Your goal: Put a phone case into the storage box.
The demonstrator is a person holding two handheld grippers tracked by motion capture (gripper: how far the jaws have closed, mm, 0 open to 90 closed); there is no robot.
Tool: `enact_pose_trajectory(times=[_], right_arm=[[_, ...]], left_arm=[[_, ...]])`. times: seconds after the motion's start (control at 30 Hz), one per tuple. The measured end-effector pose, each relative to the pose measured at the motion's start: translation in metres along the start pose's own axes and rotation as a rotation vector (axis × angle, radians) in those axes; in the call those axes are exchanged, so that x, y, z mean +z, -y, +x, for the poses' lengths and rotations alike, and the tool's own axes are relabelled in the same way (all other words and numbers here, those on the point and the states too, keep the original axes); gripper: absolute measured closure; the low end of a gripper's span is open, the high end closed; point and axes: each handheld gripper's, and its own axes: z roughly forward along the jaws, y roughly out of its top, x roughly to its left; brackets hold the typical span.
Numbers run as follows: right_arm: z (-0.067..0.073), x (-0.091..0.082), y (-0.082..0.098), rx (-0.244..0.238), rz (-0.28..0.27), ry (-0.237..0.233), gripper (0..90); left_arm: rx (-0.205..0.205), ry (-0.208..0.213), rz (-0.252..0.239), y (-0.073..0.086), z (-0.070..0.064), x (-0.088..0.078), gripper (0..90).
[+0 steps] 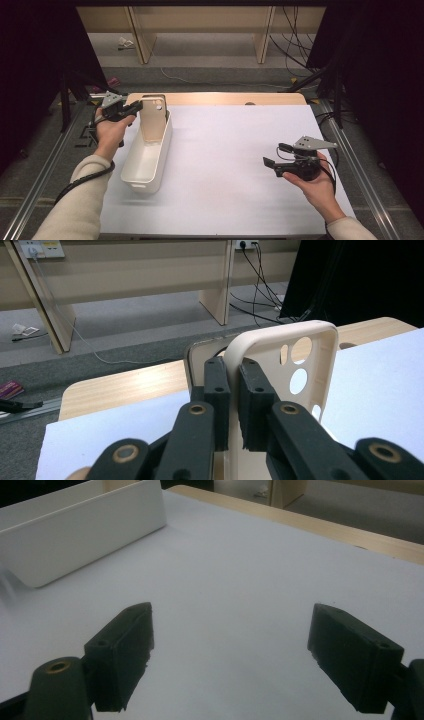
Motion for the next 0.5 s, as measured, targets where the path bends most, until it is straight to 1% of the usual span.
enact_pose_trajectory(times=[0.33,0.5], right_arm=[[0.0001,0.0001,-0.0001,0.0,0.001,-0.001,19.4],[-0.0001,0.0001,0.0,0.001,0.001,-0.002,19.4]], left_arm=[[-0.007,-0.002,0.009,0.0049,0.0011,0.002,83.9],[-0.01,-0.001,0.005,0.0061,0.0017,0.0029,83.8]])
